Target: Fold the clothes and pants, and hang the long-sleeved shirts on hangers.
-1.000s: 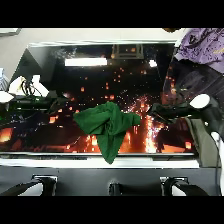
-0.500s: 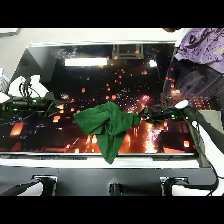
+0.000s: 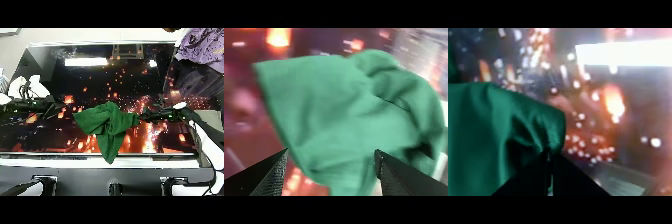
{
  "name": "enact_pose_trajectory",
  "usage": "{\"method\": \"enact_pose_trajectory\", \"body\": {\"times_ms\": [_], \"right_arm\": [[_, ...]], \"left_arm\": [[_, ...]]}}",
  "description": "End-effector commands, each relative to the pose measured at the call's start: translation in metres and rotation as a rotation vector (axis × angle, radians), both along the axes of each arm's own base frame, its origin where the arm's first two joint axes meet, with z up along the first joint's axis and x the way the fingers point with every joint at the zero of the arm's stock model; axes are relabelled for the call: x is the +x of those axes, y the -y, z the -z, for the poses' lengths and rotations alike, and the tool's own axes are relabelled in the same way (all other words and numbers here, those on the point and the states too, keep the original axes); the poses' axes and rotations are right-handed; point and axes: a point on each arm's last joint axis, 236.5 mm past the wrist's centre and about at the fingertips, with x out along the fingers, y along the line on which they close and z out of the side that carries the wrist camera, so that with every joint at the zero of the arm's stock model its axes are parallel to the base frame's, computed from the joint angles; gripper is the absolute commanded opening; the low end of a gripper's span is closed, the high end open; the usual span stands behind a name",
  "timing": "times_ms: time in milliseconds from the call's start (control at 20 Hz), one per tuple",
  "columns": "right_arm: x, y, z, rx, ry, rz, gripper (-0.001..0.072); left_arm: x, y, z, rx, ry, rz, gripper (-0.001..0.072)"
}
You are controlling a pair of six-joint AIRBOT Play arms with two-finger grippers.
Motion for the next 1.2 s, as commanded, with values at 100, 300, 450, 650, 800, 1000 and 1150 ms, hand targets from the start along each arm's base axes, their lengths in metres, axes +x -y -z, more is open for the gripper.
{"method": "enact_pose_trajectory", "body": {"times_ms": [100, 300, 450, 650, 800, 1000, 1150], "right_arm": [[-0.008, 0.008, -0.031, -0.056, 0.041, -0.025, 0.0033], [-0.016, 0.011, -0.044, -0.082, 0.051, -0.044, 0.0033], [-0.016, 0.011, -0.050, -0.081, 0.064, -0.042, 0.0032], [-0.022, 0.007, -0.051, -0.065, 0.040, -0.057, 0.0032], [-0.028, 0.005, -0.052, -0.053, 0.023, -0.072, 0.0032], [-0.027, 0.005, -0.063, -0.056, 0.052, -0.075, 0.0032], [-0.002, 0.013, -0.101, -0.108, 0.206, -0.049, 0.0031]], "left_arm": [[-0.006, -0.017, 0.068, 0.038, -0.080, -0.096, 0.0618], [-0.008, 0.014, 0.096, -0.087, -0.095, -0.026, 0.0616], [-0.003, 0.031, 0.106, -0.117, -0.088, -0.008, 0.0614], [-0.001, 0.043, 0.125, -0.107, -0.112, -0.012, 0.0602], [0.006, 0.053, 0.130, -0.121, -0.110, -0.035, 0.0595], [0.015, 0.068, 0.129, -0.125, -0.082, -0.050, 0.0016], [0.046, 0.070, 0.086, -0.138, 0.031, -0.027, 0.0013]]}}
